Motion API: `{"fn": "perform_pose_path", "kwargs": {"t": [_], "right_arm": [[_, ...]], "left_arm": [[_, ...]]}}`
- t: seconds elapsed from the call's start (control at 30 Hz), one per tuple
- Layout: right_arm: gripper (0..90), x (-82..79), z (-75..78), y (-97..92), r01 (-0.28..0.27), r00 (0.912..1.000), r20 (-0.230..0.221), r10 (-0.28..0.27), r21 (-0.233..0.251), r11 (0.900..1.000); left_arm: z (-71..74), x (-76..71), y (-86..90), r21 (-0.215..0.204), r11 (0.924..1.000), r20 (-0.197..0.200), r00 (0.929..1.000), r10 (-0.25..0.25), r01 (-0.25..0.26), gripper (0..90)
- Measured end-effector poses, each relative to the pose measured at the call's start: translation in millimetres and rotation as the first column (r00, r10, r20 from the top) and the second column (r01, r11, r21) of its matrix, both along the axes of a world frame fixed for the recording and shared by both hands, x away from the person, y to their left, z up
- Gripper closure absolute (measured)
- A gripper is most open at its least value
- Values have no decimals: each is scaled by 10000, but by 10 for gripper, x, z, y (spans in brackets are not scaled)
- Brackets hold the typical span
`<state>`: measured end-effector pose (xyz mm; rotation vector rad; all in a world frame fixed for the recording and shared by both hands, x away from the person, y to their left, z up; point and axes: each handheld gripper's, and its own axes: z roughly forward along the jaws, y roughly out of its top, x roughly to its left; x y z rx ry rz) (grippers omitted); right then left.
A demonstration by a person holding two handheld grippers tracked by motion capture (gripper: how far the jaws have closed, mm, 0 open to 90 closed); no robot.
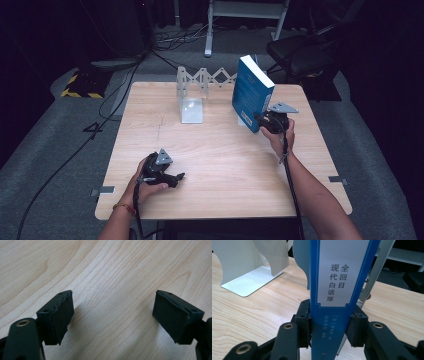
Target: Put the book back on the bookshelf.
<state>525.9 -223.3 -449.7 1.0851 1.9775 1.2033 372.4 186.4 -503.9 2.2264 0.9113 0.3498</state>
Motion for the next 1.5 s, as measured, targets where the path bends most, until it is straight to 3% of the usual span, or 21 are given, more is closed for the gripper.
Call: {"fn": "perform_pose_path", "kwargs": {"t": [0.63, 0.97, 1.3, 1.5], "right_arm": [[578, 101, 5, 30, -157, 9998, -109, 157, 8, 9999], [528, 32, 115, -59, -799, 9964, -334, 784, -439, 9958], [402, -70, 225, -151, -1813, 9804, -944, 1728, -894, 9794], [353, -151, 281, -231, -2173, 9712, -1280, 2012, -1273, 9678]], "left_arm": [[-1, -1, -1, 6, 10000, 23, 10000, -25, 25, 177], [-1, -2, -1, 7, 10000, 25, 10000, -26, 26, 177], [0, -3, -4, 14, 10000, 30, 10000, -2, 2, 177], [-1, -4, -5, 4, 10000, 12, 10000, -2, 2, 176]]}}
